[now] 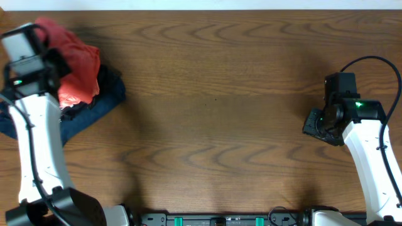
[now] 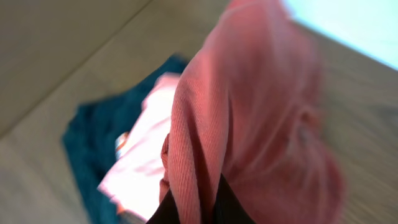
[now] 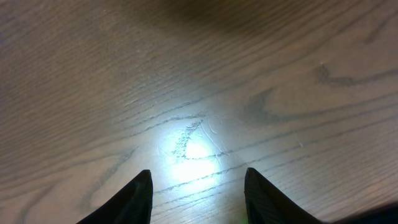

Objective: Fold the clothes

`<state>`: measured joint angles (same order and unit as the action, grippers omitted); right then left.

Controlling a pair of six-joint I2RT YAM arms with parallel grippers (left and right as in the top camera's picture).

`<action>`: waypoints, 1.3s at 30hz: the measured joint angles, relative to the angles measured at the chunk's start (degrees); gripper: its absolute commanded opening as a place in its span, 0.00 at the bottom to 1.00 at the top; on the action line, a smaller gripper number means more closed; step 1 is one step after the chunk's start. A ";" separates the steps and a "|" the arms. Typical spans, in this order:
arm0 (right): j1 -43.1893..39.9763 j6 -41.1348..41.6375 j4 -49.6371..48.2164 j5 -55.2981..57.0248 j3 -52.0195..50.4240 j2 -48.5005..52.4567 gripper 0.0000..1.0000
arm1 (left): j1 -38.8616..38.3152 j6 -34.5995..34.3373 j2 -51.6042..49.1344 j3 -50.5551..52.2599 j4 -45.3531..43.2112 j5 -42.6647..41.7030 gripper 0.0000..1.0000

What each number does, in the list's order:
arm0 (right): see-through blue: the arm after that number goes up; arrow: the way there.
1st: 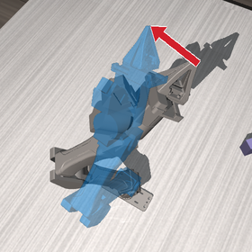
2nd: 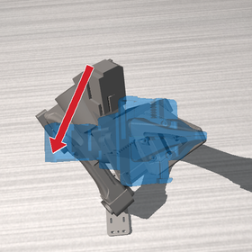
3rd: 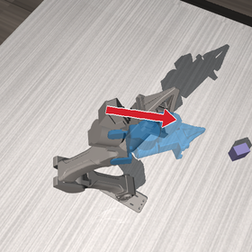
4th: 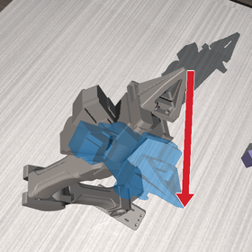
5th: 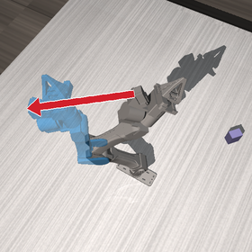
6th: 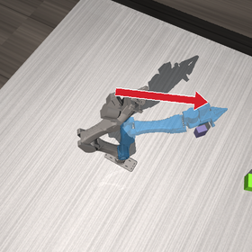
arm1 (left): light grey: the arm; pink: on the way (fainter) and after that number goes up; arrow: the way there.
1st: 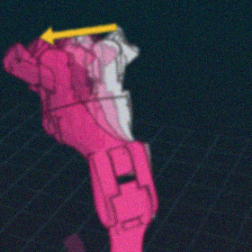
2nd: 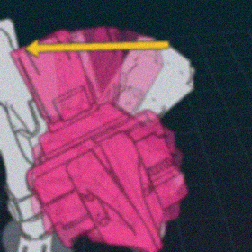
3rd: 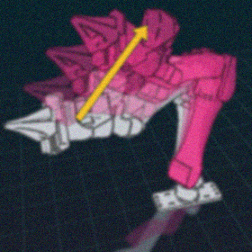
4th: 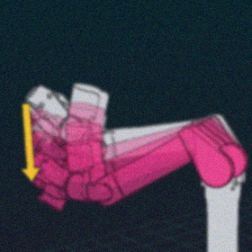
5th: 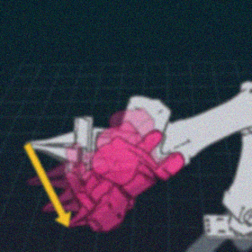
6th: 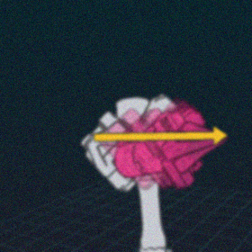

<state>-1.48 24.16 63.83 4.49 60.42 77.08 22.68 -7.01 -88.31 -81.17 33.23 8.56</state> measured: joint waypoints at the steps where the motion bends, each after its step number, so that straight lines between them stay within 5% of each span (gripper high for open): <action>1: 0.00 -0.13 -0.07 0.00 0.00 0.00 0.46 | 1.29 -1.05 -0.59 0.04 0.87 0.00 0.08; 3: 0.00 -0.33 -0.07 -0.02 0.00 0.00 0.46 | 3.41 -3.41 -2.03 0.13 2.71 -0.02 0.08; 4: 0.00 -0.35 -0.02 -0.02 0.00 0.00 0.46 | 4.11 -4.39 -2.71 0.20 3.34 -0.02 0.17; 5: 0.00 -0.42 0.02 -0.02 0.00 0.00 0.47 | 4.81 -5.35 -3.43 0.20 3.78 -0.04 0.49; 7: 0.00 -0.76 0.02 -0.02 0.00 0.00 0.46 | 5.62 -7.34 -4.26 0.20 4.00 0.02 0.98; 15: 0.00 -1.92 -1.46 -0.26 0.00 0.00 0.61 | 6.82 -10.86 -3.08 0.22 3.61 -0.90 0.98; 23: 0.00 -9.53 -17.14 -9.88 0.04 0.00 0.86 | 0.33 -8.92 3.93 0.24 3.21 -14.32 0.98; 26: 0.00 -14.49 -20.59 -14.53 0.13 0.00 0.99 | -6.58 -6.14 4.44 0.13 9.31 -16.87 0.98; 34: -1.62 -18.23 -11.87 -17.99 0.26 -0.72 0.99 | -18.01 -1.75 3.56 0.48 39.34 -18.53 0.98; 39: -4.31 -17.64 -7.43 -17.33 0.24 -7.72 0.99 | -18.23 -1.49 7.48 2.91 42.40 -18.49 0.98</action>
<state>-5.78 6.52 56.40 -12.84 60.66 69.36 4.45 -8.49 -80.84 -78.26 75.64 -9.93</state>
